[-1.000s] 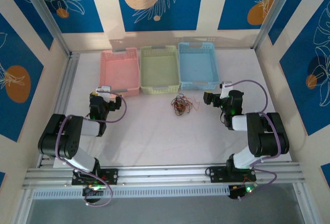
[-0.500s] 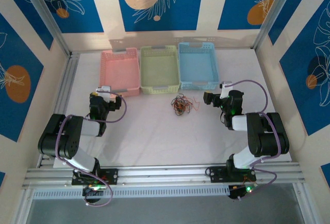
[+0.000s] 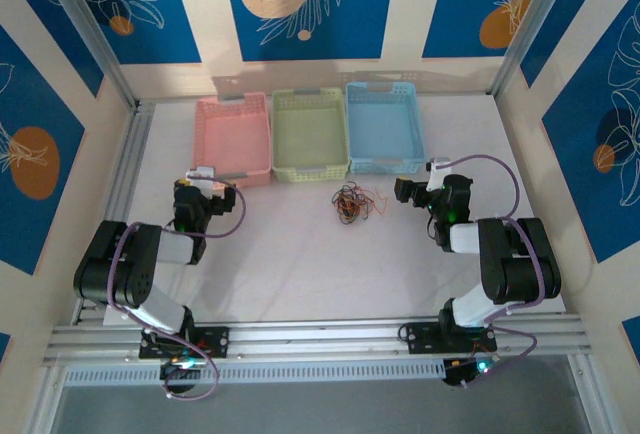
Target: Untangle the cables
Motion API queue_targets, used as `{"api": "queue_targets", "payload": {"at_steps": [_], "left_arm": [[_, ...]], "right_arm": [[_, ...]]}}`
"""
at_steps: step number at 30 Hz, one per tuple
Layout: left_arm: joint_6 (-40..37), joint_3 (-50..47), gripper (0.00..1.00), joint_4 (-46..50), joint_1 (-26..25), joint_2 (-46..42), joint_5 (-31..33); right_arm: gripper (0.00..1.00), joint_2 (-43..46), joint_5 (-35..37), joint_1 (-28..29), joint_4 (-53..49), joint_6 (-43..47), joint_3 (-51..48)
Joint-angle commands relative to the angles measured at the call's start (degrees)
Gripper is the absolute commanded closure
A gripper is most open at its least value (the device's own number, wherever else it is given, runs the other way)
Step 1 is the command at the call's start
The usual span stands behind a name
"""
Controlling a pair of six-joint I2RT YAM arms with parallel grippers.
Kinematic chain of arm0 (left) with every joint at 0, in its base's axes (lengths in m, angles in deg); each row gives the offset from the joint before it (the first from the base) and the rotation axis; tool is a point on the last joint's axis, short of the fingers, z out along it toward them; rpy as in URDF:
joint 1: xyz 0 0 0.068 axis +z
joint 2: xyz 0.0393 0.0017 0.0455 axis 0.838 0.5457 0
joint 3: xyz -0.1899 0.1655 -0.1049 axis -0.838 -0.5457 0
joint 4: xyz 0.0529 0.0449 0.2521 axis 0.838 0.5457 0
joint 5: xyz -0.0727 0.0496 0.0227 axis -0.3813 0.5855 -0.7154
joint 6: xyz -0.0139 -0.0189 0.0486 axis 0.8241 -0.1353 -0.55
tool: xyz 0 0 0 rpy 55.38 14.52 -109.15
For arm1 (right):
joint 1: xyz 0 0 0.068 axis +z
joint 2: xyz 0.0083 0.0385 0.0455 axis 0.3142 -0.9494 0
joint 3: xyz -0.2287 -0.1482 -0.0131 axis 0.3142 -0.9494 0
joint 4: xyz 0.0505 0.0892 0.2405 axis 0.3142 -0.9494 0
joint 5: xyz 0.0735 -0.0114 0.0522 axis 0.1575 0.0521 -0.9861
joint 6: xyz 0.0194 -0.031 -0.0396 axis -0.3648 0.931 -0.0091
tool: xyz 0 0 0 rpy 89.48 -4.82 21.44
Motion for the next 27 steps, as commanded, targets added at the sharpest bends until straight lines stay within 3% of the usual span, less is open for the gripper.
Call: {"api": "queue_targets", "payload": {"at_steps": [1, 11, 15, 18, 22, 24, 27], "left_arm": [[0.4, 0.6, 0.00, -0.1, 0.7, 0.1, 0.2], [0.3, 0.6, 0.00, -0.3, 0.7, 0.1, 0.3], [-0.6, -0.9, 0.00, -2.6, -0.2, -0.8, 1.2], [-1.7, -1.0, 0.00, 1.9, -1.6, -6.3, 3.7], [-2.5, 0.3, 0.00, 11.0, -4.0, -16.4, 7.3], [3.8, 0.3, 0.00, 13.6, -4.2, -21.8, 8.1], [11.1, 3.1, 0.00, 25.3, -4.3, -30.2, 4.0]], "right_arm": [[0.01, 0.4, -0.9, -0.2, 0.3, 0.9, 0.9], [0.01, 0.4, -2.1, -0.8, 0.1, 0.5, 1.0], [0.01, 1.0, 0.8, 0.4, -0.3, 1.0, 1.2], [0.01, 7.5, 6.7, 2.9, -9.5, 1.9, 3.7], [0.01, 16.6, 12.2, 6.1, -9.3, 2.3, 0.6], [0.01, 22.0, 11.2, 6.2, -13.8, -0.2, 1.4], [0.01, 28.5, 12.5, 5.7, -22.8, -9.5, 5.2]]}}
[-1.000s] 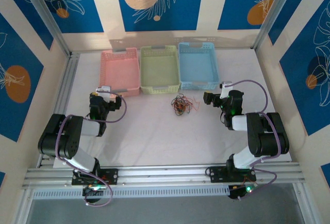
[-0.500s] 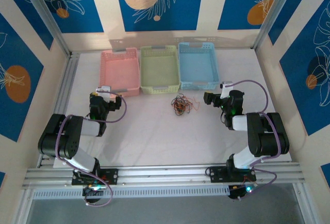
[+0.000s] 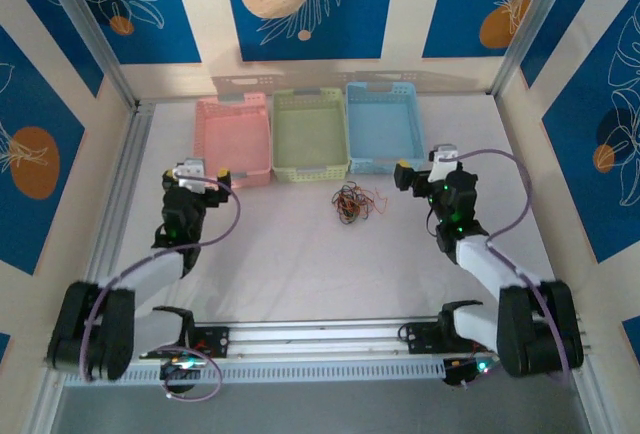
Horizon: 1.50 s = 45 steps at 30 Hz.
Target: Untangle the cables
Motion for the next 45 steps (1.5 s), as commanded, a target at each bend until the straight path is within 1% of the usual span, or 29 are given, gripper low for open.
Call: {"api": "queue_targets", "payload": {"at_steps": [1, 2, 3, 4, 5, 6, 7, 9, 11, 13, 14, 15, 16, 18, 22, 26, 31, 33, 36, 38, 40, 42, 45], "left_arm": [[11.1, 4.8, 0.00, 15.8, -0.4, -7.5, -1.8], [15.0, 5.6, 0.00, 17.6, -0.4, -9.2, -2.0], [19.2, 5.8, 0.00, 18.7, -0.3, -10.8, -3.5], [22.3, 5.7, 0.00, 19.1, -0.2, -12.3, -6.7], [24.0, 5.8, 0.00, 19.2, -0.2, -13.3, -9.6], [25.1, 6.2, 0.00, 20.0, -0.3, -13.9, -13.0], [24.8, 7.2, 0.00, 22.2, -0.3, -14.3, -16.8], [24.0, 9.3, 0.00, 28.8, -0.4, -14.4, -20.7], [24.1, 8.8, 0.00, 32.0, -0.4, -14.5, -20.2], [23.5, 7.1, 0.02, 32.4, -0.4, -14.8, -19.1], [23.3, 6.4, 0.02, 32.3, -0.4, -14.9, -18.4], [22.7, 5.7, 0.02, 31.9, -0.4, -15.0, -17.5], [22.0, 5.1, 0.02, 30.8, -0.4, -15.0, -16.8], [21.1, 4.2, 0.03, 29.5, -0.4, -14.8, -15.8], [19.5, 3.5, 0.03, 27.8, -0.4, -13.4, -17.7], [19.2, 2.3, 0.04, 25.6, -0.4, -12.0, -17.8], [18.7, 2.2, 0.04, 25.5, -0.4, -12.0, -18.2], [19.1, 2.6, 0.04, 26.1, -0.4, -11.6, -18.5], [20.0, 3.4, 0.05, 25.3, -0.4, -10.4, -22.8], [20.6, 4.5, 0.05, 25.9, -0.4, -9.5, -22.9], [21.1, 6.3, 0.06, 26.8, -0.4, -8.2, -22.7], [21.6, 8.3, 0.06, 26.2, -0.4, -6.4, -24.3], [23.9, 10.3, 0.07, 20.2, -0.6, -2.8, -26.9]], "right_arm": [[0.01, 5.2, 8.0, -0.9, -12.7, -15.4, 4.9], [0.01, 6.2, 11.3, -1.6, -19.3, -24.0, 7.1], [0.01, 6.5, 8.4, -4.0, -24.8, -28.3, 9.4], [0.01, 6.2, 0.3, -6.3, -26.5, -28.6, 10.9], [0.01, 5.9, -3.5, -7.1, -27.9, -29.4, 12.0], [0.01, 5.7, -5.1, -6.7, -30.7, -30.0, 13.2], [0.02, 5.6, -5.2, -5.5, -33.9, -30.0, 14.2], [0.03, 4.0, -4.0, -2.3, -38.0, -29.3, 15.4], [0.04, -0.1, -6.2, 0.3, -40.0, -29.0, 17.4], [0.09, -7.1, -9.7, 3.1, -44.9, -27.8, 23.3], [0.11, -10.2, -9.3, 5.0, -48.6, -26.9, 26.7], [0.11, -13.5, -6.9, 7.4, -52.3, -25.6, 30.2], [0.11, -16.4, -4.0, 10.2, -54.7, -24.4, 32.8], [0.11, -20.8, -0.2, 13.4, -57.1, -23.0, 35.4], [0.11, -29.3, -3.3, 16.3, -60.6, -20.5, 40.4], [0.11, -34.0, 1.1, 20.1, -64.2, -18.0, 44.0], [0.11, -37.4, -3.1, 20.7, -64.5, -16.9, 45.0], [0.11, -39.2, -2.8, 21.2, -65.1, -16.4, 45.8], [0.13, -40.9, -2.8, 22.1, -64.3, -16.6, 46.4], [0.15, -41.9, -3.3, 22.4, -63.5, -17.0, 46.4], [0.22, -42.7, -4.2, 22.6, -62.0, -17.2, 45.9], [0.29, -43.4, -4.8, 22.8, -60.6, -17.4, 45.4], [0.54, -43.5, -7.6, 23.0, -57.1, -17.1, 44.2]]}}
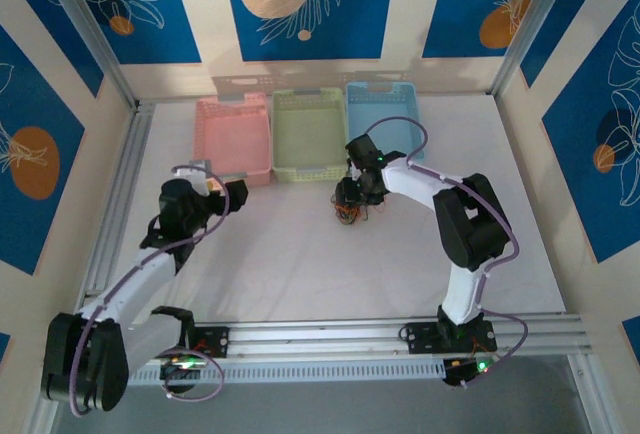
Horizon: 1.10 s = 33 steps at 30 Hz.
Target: Untangle the cables
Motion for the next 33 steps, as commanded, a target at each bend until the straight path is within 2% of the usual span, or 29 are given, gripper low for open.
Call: {"api": "queue_targets", "payload": {"at_steps": [1, 3, 4, 6, 9, 15, 17, 20, 24, 30, 33], "left_arm": [[4.0, 3.8, 0.07, -8.0, -0.9, 4.1, -4.2], [6.6, 5.3, 0.09, -13.4, -1.9, 9.1, -6.5], [7.2, 6.5, 0.11, -15.8, -3.0, 12.0, -7.7], [6.8, 10.0, 0.14, -16.0, -5.3, 16.6, -9.2], [6.5, 11.3, 0.18, -16.8, -7.5, 20.0, -10.2], [9.7, -0.9, 0.19, -25.7, -8.5, 19.2, -7.7], [10.9, -1.9, 0.21, -27.9, -8.9, 18.4, -10.9], [8.5, -2.0, 0.22, -28.3, -10.7, 16.7, -13.6], [7.7, -3.6, 0.23, -33.6, -12.9, 16.1, -17.5], [1.8, 2.2, 0.25, -25.2, -17.8, 20.2, -18.2], [-0.5, 3.4, 0.25, -21.7, -19.4, 20.1, -15.7]], "right_arm": [[0.64, -0.3, -5.3, 0.7, 3.9, 0.0, -1.2], [0.83, 1.1, -7.7, 1.3, 6.8, 0.7, -2.5], [0.89, 2.1, -8.4, 1.8, 8.5, 1.1, -3.4], [0.95, 3.9, -8.7, 2.7, 10.9, 1.9, -4.2], [0.95, 6.4, -8.2, 3.7, 13.3, 2.5, -4.5], [0.96, 10.9, -14.6, 5.2, 30.0, 3.2, -13.6], [0.97, 11.8, -17.7, 6.1, 35.2, 3.9, -15.9], [0.98, 12.9, -22.3, 7.2, 38.7, 4.6, -16.6], [0.98, 11.9, -26.9, 6.1, 40.5, 4.2, -15.9], [0.98, 6.1, -32.3, 4.2, 36.0, 4.5, -7.0], [0.98, 6.4, -31.0, 4.8, 40.1, 4.2, -10.0]]}}
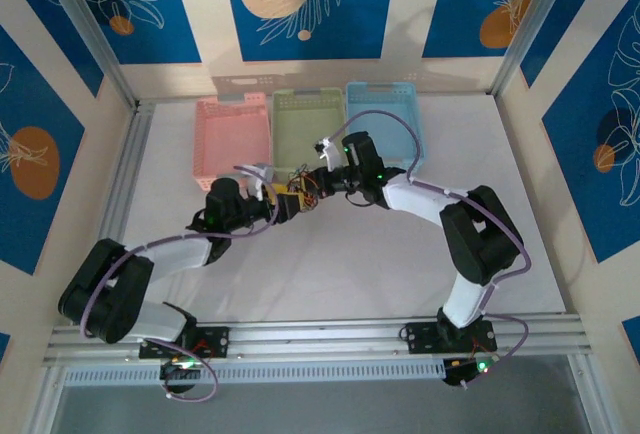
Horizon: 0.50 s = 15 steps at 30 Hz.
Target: Untangle the cables
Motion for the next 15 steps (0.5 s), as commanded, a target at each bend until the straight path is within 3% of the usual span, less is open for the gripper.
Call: {"api": "queue_targets", "payload": {"at_steps": [1, 6, 15], "left_arm": [[-4.1, 2.2, 0.25, 3.8, -1.5, 0.3, 0.6], [-4.2, 3.7, 0.25, 8.0, -1.5, 1.1, 4.4], [-3.4, -1.0, 0.27, 5.9, -0.9, -4.7, 11.2]], "right_arm": [[0.98, 0.5, -2.5, 0.8, 1.1, 0.8, -1.0], [0.97, 1.9, -3.0, 0.8, 4.2, -0.4, -3.7], [0.97, 1.9, -8.8, -0.8, 7.9, -2.9, -5.2]]}}
